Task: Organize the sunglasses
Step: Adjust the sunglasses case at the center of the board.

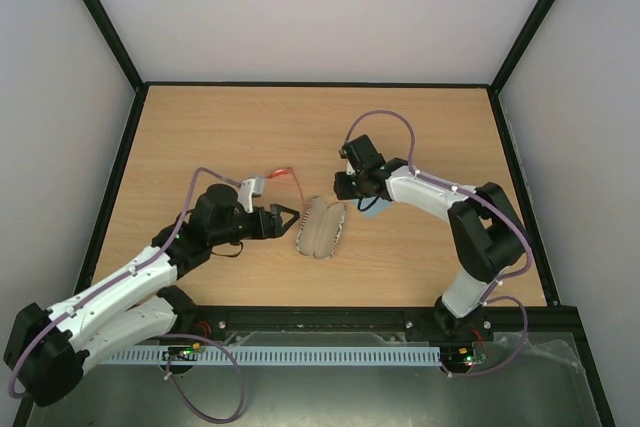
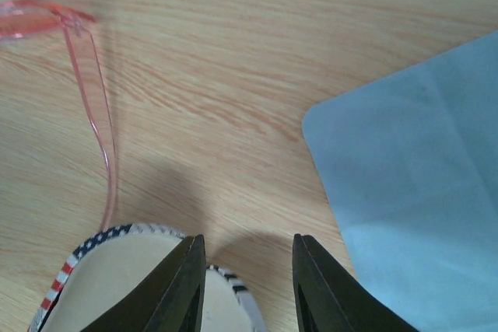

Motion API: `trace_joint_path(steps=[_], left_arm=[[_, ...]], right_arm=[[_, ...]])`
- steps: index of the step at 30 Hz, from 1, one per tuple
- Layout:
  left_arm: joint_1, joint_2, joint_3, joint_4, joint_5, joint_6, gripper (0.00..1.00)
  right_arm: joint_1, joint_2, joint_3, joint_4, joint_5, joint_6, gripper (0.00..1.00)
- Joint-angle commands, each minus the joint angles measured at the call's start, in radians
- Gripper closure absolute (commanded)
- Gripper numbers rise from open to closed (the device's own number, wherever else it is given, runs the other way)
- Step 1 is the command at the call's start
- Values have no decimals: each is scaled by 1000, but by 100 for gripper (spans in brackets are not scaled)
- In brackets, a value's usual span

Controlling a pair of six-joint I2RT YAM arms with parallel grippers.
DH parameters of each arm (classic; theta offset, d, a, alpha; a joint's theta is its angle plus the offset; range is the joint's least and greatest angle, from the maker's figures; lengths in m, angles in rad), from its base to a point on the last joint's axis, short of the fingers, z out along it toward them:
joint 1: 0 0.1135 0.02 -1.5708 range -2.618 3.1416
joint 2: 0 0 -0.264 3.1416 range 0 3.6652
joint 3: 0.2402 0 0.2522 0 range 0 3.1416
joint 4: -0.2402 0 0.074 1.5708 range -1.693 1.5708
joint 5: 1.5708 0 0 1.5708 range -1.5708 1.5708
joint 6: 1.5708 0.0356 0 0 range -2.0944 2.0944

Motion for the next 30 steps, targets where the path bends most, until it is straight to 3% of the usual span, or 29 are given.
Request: trace_joint_path(steps=[1,18,30], left_arm=[[5,-41,-3,-87,-23,17,11],[5,-93,-8,-114,-12,21,10],[5,-20,30,-136,4,60,11]], right_arm=[[-1,-3,-29,-8,-25,-28,68],[47,-165,-230,-49,-5,22,68],[132,-314,-339,-83,-14,151,67]])
